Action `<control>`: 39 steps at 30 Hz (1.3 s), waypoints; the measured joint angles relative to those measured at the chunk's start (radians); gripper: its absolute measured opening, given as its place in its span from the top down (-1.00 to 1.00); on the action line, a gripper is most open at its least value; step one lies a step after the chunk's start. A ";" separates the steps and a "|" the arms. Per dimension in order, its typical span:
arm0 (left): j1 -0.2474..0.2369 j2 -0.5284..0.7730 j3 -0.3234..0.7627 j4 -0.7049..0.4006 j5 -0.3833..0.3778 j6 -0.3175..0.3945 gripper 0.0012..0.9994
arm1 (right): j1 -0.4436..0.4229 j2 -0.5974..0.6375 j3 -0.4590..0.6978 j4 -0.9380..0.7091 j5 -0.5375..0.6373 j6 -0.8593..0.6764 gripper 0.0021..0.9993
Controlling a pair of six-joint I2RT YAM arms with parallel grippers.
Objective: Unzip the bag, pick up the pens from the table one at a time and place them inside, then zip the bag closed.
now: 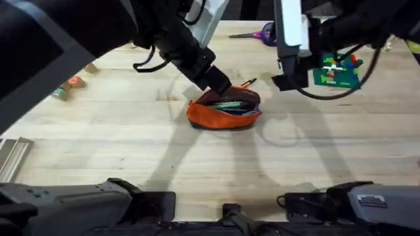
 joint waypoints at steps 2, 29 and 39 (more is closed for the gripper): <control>0.000 0.000 0.000 0.000 0.000 0.000 -0.99 | -0.008 0.035 0.000 0.007 -0.012 -0.018 -0.99; 0.000 0.000 0.000 0.008 0.000 0.003 -0.99 | -0.071 0.426 0.078 0.141 -0.214 0.109 -0.99; 0.000 0.000 0.000 0.008 0.000 0.003 -0.99 | -0.076 0.527 0.086 0.134 -0.256 0.134 -0.99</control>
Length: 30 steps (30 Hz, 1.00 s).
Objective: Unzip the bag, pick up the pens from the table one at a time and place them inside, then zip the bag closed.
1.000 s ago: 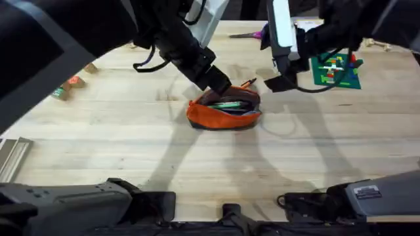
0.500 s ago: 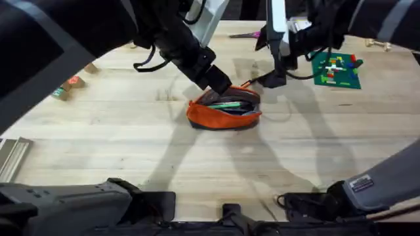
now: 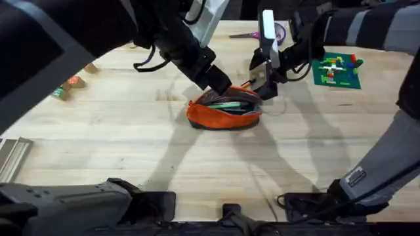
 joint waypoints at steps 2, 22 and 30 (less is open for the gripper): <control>0.000 0.000 0.000 0.000 0.000 0.000 -0.99 | -0.004 0.009 0.004 -0.004 -0.011 0.007 -0.99; 0.000 0.000 0.000 0.000 0.000 0.000 -0.99 | 0.001 0.028 0.019 -0.094 -0.033 0.013 -0.99; 0.000 0.000 0.000 0.000 0.000 0.000 -0.99 | 0.001 0.028 0.019 -0.095 -0.033 0.013 -0.99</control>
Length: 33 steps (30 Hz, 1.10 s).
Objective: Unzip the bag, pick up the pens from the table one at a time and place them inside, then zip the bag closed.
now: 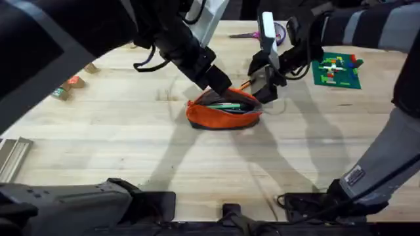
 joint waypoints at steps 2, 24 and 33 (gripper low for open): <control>0.000 0.000 0.000 0.000 0.000 0.000 -0.99 | 0.000 0.000 0.000 0.000 0.000 0.000 -0.99; 0.000 0.000 0.000 0.000 0.000 0.000 -0.99 | 0.006 0.000 0.006 -0.009 -0.001 -0.007 0.92; 0.000 0.000 0.000 0.000 0.000 0.000 -0.99 | 0.009 -0.010 0.008 -0.022 0.017 -0.007 0.93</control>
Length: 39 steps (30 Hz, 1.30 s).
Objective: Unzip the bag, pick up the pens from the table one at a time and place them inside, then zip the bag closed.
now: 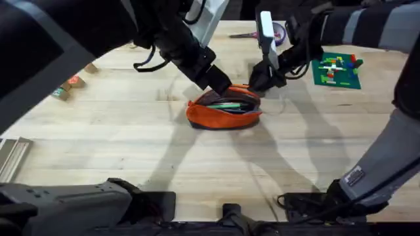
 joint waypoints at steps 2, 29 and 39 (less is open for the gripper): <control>0.000 0.000 0.000 0.000 0.000 0.000 -0.99 | 0.001 -0.014 -0.001 -0.022 0.028 0.000 0.93; 0.004 0.000 0.000 0.000 -0.012 0.000 -0.99 | -0.106 -0.412 -0.012 -0.320 0.109 -0.008 0.94; 0.120 0.000 0.000 -0.009 -0.025 0.134 -0.99 | -0.107 -0.579 -0.012 -0.471 0.109 -0.019 0.94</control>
